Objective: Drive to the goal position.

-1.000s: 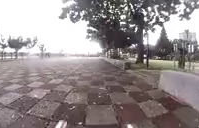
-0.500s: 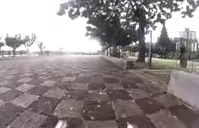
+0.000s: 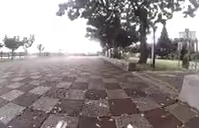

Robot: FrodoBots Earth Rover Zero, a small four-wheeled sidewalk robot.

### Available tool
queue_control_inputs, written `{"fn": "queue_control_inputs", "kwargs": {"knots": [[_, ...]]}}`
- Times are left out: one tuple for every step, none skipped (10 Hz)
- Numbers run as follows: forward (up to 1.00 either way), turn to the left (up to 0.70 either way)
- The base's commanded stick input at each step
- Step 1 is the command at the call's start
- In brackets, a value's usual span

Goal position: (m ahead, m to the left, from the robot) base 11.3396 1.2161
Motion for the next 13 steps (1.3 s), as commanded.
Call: {"fn": "queue_control_inputs", "kwargs": {"knots": [[0.7,0.0],[0.7,0.0],[0.7,0.0],[0.7,0.0],[0.7,0.0],[0.7,0.0],[0.7,0.0],[0.7,0.0],[0.7,0.0],[0.7,0.0],[0.7,0.0],[0.7,0.0],[0.7,0.0]]}}
